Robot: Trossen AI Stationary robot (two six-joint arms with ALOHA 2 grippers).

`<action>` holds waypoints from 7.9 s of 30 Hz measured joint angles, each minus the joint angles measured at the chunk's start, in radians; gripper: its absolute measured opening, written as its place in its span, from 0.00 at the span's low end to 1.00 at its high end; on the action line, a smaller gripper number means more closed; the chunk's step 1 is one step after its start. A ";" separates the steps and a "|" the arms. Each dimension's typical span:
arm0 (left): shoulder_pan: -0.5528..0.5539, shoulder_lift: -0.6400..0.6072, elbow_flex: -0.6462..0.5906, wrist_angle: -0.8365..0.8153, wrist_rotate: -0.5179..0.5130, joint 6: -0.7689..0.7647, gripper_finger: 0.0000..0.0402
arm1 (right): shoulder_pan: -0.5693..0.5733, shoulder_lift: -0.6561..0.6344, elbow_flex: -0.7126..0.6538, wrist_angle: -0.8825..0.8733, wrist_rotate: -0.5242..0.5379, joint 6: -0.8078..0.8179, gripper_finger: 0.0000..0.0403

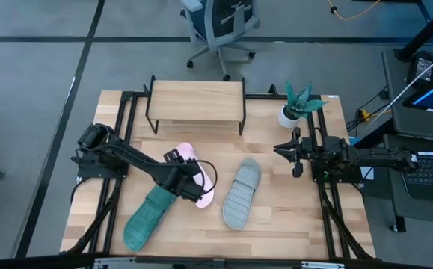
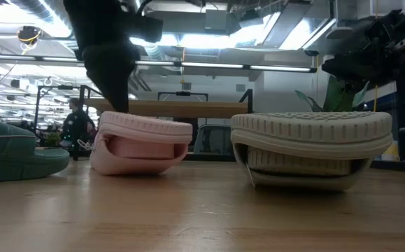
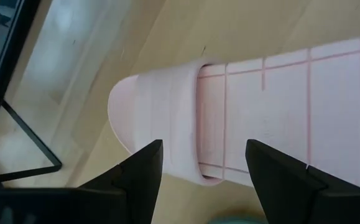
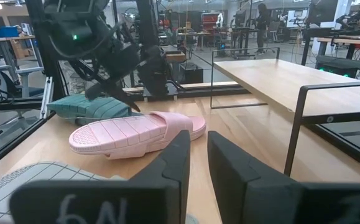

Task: Pick and place slides into the shelf
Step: Put the pink pair of slides on the shelf

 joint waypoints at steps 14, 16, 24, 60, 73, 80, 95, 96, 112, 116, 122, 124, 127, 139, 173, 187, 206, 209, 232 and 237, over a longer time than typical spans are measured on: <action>0.038 0.010 0.000 -0.017 -0.046 0.002 0.55 | 0.000 0.000 0.000 0.000 0.000 0.000 0.15; 0.045 0.010 0.000 -0.017 -0.046 -0.001 0.55 | -0.001 0.000 0.000 0.000 0.000 -0.001 0.15; 0.060 0.010 0.000 -0.010 0.000 -0.004 0.55 | -0.001 0.000 0.000 0.000 0.000 -0.002 0.15; 0.143 0.017 -0.092 0.117 -0.015 0.084 0.55 | -0.001 0.000 0.000 0.005 0.000 -0.004 0.15; 0.150 0.012 -0.141 0.149 0.004 0.080 0.55 | -0.001 0.000 0.000 0.005 0.000 -0.004 0.15; 0.150 0.014 -0.142 0.151 0.016 0.080 0.54 | -0.001 0.000 0.000 0.005 0.000 -0.004 0.15; 0.150 0.016 -0.143 0.180 0.038 0.084 0.20 | -0.001 0.000 0.000 0.006 0.000 -0.004 0.15; 0.150 0.016 -0.143 0.181 0.038 0.084 0.18 | -0.001 0.000 0.000 0.006 0.000 -0.004 0.15; 0.151 0.021 -0.095 0.133 0.037 0.139 0.02 | -0.001 0.000 0.000 0.006 0.000 -0.004 0.15; 0.151 0.020 -0.093 0.119 0.035 0.136 0.01 | -0.001 0.000 0.000 0.006 0.000 -0.004 0.15; 0.151 0.018 -0.092 0.115 0.030 0.137 0.01 | -0.001 0.000 0.000 0.006 0.000 -0.003 0.15; 0.151 0.010 -0.092 0.111 0.028 0.138 0.01 | -0.001 0.000 0.000 0.006 0.000 -0.004 0.15; 0.149 -0.019 -0.091 0.106 0.028 0.138 0.01 | -0.001 0.000 0.000 0.006 0.000 -0.004 0.15; 0.087 -0.247 -0.089 0.108 0.000 0.162 0.01 | -0.001 0.000 0.000 0.006 0.000 -0.026 0.15; 0.104 -0.472 0.125 -0.147 -0.182 0.563 0.01 | -0.001 0.000 0.000 0.006 0.000 -0.027 0.15; 0.335 -0.472 0.164 -0.167 -0.210 0.823 0.01 | -0.001 0.000 0.000 0.005 0.000 -0.027 0.15; 0.763 -0.472 0.167 -0.006 0.080 1.228 0.01 | -0.001 0.000 0.000 0.011 0.019 -0.055 0.15; 0.814 -0.472 0.167 0.010 0.114 1.264 0.01 | -0.001 0.000 0.000 0.011 0.019 -0.056 0.15; 1.116 -0.471 0.167 0.111 0.375 1.472 0.01 | -0.002 0.000 0.000 0.012 0.059 -0.054 0.15; 1.136 -0.471 0.167 0.120 0.397 1.471 0.01 | -0.001 0.000 0.000 0.012 0.060 -0.054 0.15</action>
